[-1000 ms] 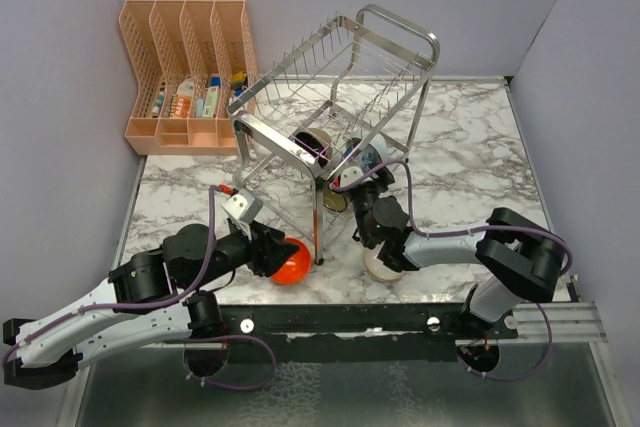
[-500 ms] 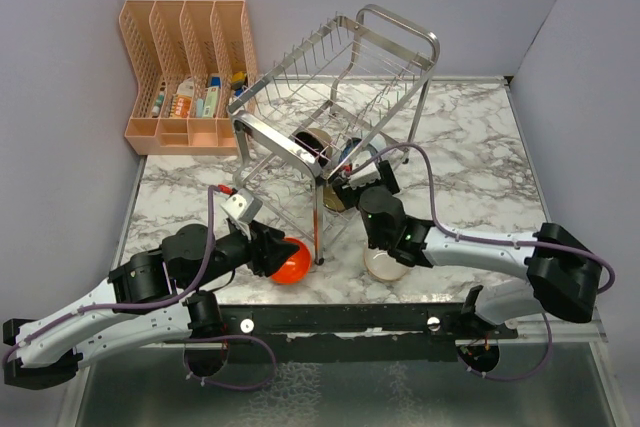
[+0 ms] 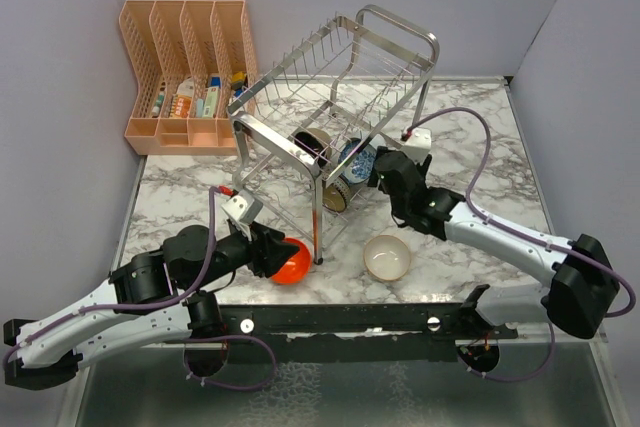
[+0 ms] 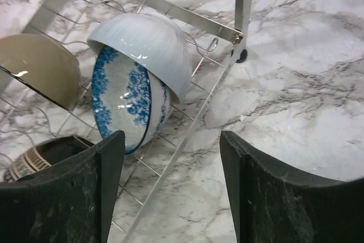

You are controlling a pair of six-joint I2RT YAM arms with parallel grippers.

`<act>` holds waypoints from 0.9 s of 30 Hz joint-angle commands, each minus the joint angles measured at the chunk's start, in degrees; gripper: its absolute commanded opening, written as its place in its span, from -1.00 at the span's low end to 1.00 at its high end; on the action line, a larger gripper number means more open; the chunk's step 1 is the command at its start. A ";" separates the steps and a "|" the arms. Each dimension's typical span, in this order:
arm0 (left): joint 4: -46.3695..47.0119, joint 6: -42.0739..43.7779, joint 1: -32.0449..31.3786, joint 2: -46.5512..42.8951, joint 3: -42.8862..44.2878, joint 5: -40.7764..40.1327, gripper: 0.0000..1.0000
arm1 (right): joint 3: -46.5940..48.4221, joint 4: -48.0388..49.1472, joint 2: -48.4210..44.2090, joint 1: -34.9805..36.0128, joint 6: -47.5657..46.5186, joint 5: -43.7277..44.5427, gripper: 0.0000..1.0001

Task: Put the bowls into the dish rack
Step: Place the bowl in the dish rack, then adjust the bowl in the dish rack.

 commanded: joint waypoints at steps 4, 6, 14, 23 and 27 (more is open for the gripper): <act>0.95 1.22 -0.24 -0.79 -0.36 -0.38 -0.03 | 0.61 6.19 2.39 -1.25 10.89 -6.40 0.25; 0.96 1.27 -0.24 -1.08 -0.77 -0.57 -0.03 | 0.17 7.32 3.93 -1.51 12.47 -6.76 0.20; 0.87 0.91 -0.24 -2.56 -1.89 -0.93 -0.02 | -1.13 12.60 8.60 -3.18 15.84 -6.49 0.04; 0.41 1.52 -0.24 -3.13 -2.51 -1.32 -0.02 | 0.11 13.59 13.15 -3.49 15.35 -5.67 -0.07; 0.40 1.51 -0.24 -3.59 -2.95 -1.43 -0.02 | 0.47 13.89 14.62 -3.48 15.00 -5.37 -0.35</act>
